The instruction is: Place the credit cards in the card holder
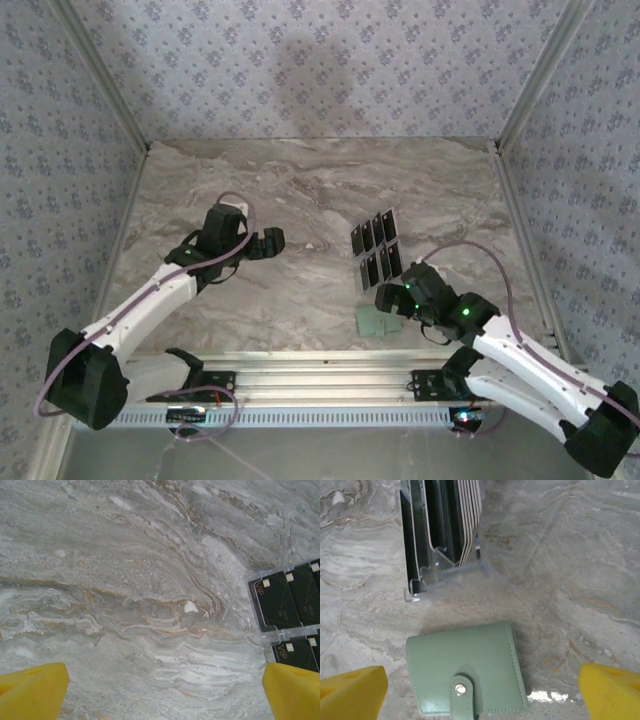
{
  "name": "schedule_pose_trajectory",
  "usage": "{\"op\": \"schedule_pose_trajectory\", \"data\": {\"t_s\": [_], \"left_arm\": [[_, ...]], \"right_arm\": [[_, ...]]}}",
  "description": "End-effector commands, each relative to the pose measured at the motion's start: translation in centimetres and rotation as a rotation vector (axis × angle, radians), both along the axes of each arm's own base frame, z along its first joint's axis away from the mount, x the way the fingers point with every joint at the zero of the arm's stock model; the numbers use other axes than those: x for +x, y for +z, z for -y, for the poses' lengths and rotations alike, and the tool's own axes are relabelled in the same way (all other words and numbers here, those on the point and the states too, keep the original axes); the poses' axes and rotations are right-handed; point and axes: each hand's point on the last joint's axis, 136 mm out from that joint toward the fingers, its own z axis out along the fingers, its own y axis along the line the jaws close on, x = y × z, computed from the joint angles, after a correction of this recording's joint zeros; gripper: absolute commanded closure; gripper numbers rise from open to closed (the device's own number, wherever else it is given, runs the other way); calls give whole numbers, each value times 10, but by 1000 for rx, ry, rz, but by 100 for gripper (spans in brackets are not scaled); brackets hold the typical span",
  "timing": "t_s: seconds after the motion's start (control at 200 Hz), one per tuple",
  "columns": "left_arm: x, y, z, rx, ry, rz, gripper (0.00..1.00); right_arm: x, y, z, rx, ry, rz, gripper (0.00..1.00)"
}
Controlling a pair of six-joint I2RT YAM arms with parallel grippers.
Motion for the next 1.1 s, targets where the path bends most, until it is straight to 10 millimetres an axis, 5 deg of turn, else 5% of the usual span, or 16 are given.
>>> {"op": "schedule_pose_trajectory", "data": {"t_s": [0.0,0.515,0.67,1.094], "left_arm": [[-3,-8,3,-2,15,-16,0],[-4,-26,32,-51,-25,-62,0],[10,-31,56,-69,-56,-80,0],[38,-75,126,233,-181,-166,0]], "right_arm": [[16,10,-2,-7,-56,39,0],[67,9,-29,56,-100,32,0],[76,4,-25,57,-124,14,0],[74,-4,-3,72,-171,-12,0]]}}
